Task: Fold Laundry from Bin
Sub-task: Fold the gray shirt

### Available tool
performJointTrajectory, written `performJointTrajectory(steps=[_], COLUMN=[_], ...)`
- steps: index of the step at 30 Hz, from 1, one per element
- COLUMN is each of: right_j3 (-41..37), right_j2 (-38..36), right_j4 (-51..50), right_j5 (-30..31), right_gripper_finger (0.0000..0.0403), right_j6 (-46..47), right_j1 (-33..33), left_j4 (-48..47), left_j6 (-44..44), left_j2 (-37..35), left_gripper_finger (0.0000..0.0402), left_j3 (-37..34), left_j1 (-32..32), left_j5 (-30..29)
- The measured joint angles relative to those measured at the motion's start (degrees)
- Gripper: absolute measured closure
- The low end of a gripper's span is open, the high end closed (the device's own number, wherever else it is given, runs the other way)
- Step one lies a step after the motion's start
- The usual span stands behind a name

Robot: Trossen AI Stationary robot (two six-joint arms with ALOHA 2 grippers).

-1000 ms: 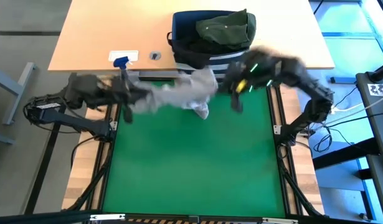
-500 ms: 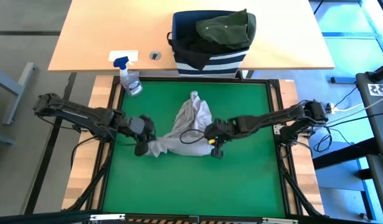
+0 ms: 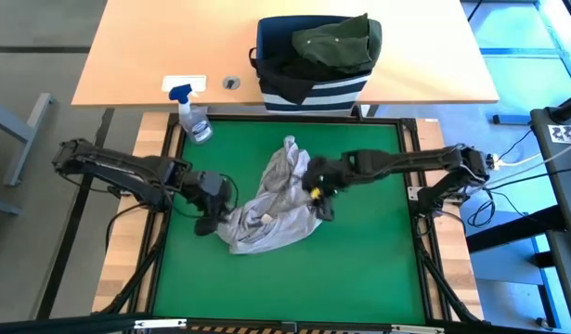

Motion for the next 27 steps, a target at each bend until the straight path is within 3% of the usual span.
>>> performJointTrajectory(steps=[3,6,10,15,23,27], right_j3=[-1.01,-3.76,-6.82,-7.23,-7.29,-7.25], right_j2=[0.18,1.82,5.79,12.05,20.01,20.41], right_j4=[10.32,18.57,25.59,28.04,28.78,29.04], right_j5=[7.33,8.19,2.11,-6.65,-6.70,-4.87], right_gripper_finger=[0.0220,0.0217,0.0223,0.0235,0.0256,0.0294], right_j6=[0.14,0.49,0.37,-3.91,-6.31,-6.51], right_j1=[-1.64,-2.73,-2.68,-0.70,1.13,1.03], left_j4=[6.10,14.50,24.74,25.50,25.26,25.39], left_j6=[-1.73,-3.22,-6.49,-8.87,-9.40,-9.39], left_j2=[0.35,2.54,7.69,15.13,18.86,18.87], left_gripper_finger=[0.0246,0.0247,0.0255,0.0269,0.0285,0.0291], left_j3=[-0.90,-3.99,-8.33,-9.73,-9.76,-9.77], left_j1=[0.18,0.83,1.69,1.32,0.48,0.42], left_j5=[-15.26,-20.99,-17.42,-10.54,-5.42,-5.37])
